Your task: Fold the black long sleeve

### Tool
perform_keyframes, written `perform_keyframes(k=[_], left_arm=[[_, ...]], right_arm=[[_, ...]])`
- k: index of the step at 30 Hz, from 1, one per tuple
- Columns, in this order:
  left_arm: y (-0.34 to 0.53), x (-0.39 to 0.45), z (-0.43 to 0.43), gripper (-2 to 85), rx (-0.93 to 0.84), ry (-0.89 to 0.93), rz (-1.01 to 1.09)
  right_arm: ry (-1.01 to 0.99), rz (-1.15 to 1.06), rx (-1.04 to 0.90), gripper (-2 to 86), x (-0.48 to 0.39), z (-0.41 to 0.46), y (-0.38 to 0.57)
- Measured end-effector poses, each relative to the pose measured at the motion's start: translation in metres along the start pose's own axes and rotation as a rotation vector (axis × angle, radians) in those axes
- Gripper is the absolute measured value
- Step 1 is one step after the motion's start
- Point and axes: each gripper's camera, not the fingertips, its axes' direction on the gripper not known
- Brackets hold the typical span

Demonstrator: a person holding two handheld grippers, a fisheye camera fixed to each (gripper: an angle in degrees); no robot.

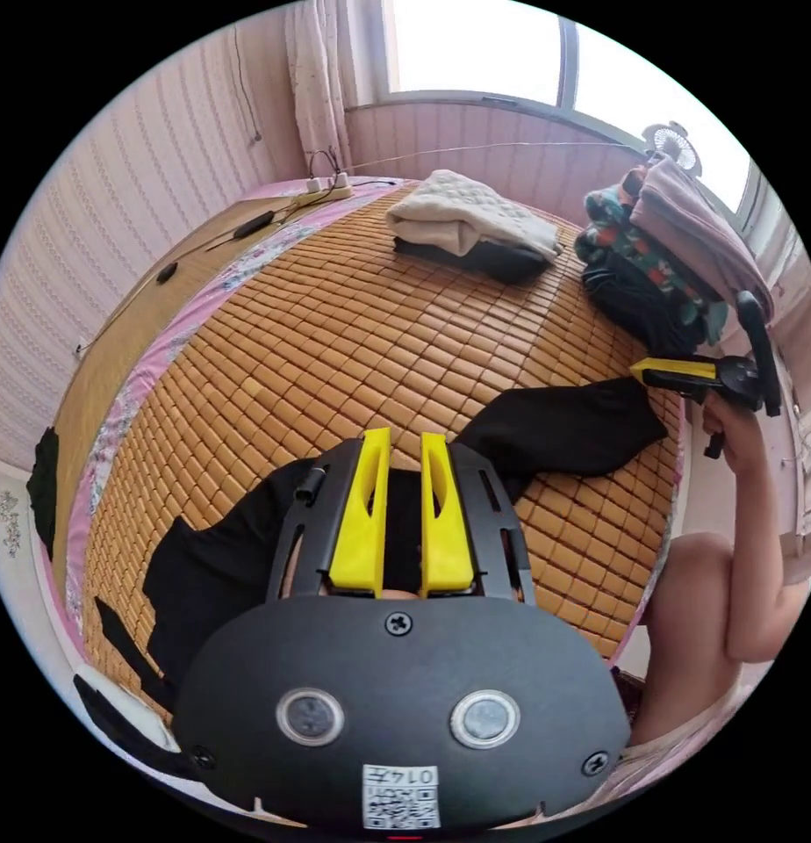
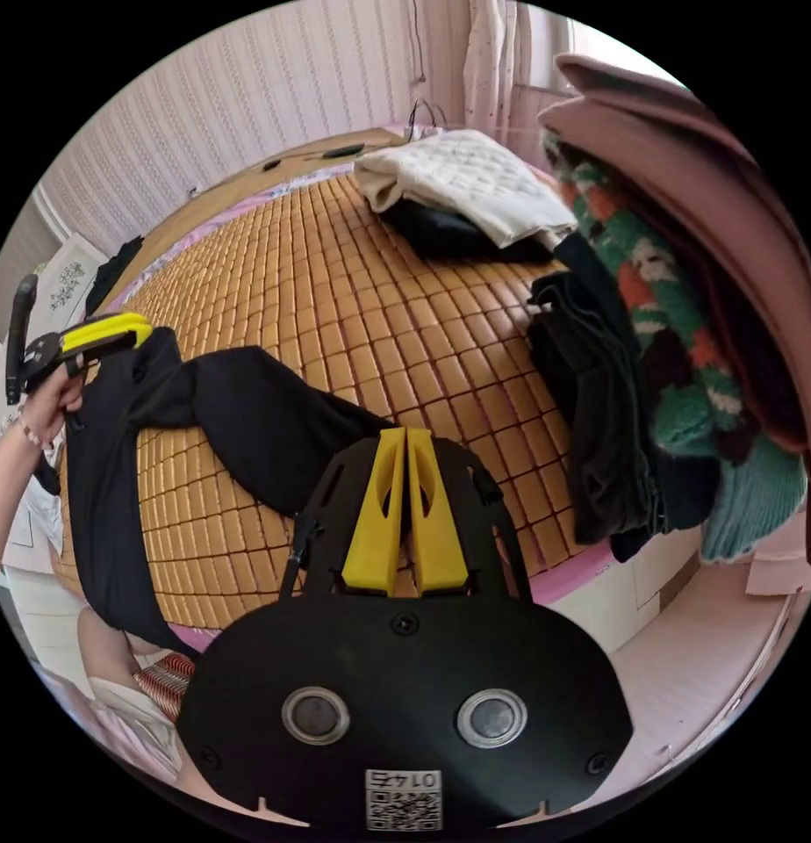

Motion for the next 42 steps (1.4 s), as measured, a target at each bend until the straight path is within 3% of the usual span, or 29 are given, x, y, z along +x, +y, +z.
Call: perform_keyframes(k=[3, 9, 16, 27, 33, 39, 42], left_arm=[[-0.001, -0.022, 0.02, 5.3, -0.049, -0.121, -0.045], [-0.001, -0.038, 0.077, 4.2, -0.212, -0.147, -0.138], [0.0, -0.043, 0.089, -0.7, -0.108, -0.091, -0.211], [0.007, -0.06, 0.092, -1.0, 0.021, -0.152, -0.369], [0.009, -0.077, 0.103, -1.0, 0.008, -0.1, -0.453], [0.005, -0.083, 0.103, -0.8, -0.036, -0.087, -0.408], [0.011, -0.077, 0.078, -0.7, 0.068, -0.054, -0.396]], right_arm=[[0.06, -0.02, -0.053, -0.9, -0.004, 0.011, -0.003], [-0.029, 0.023, -0.039, -0.9, 0.016, 0.013, -0.006], [0.052, 0.058, -0.033, -0.9, 0.025, 0.016, -0.006], [0.08, 0.094, -0.036, -0.9, 0.04, 0.016, -0.002], [0.065, 0.123, -0.024, -0.8, 0.048, 0.018, -0.001], [0.096, 0.107, -0.063, -0.8, 0.046, 0.018, -0.006], [0.131, 0.131, -0.066, -0.9, 0.047, 0.016, -0.004]])
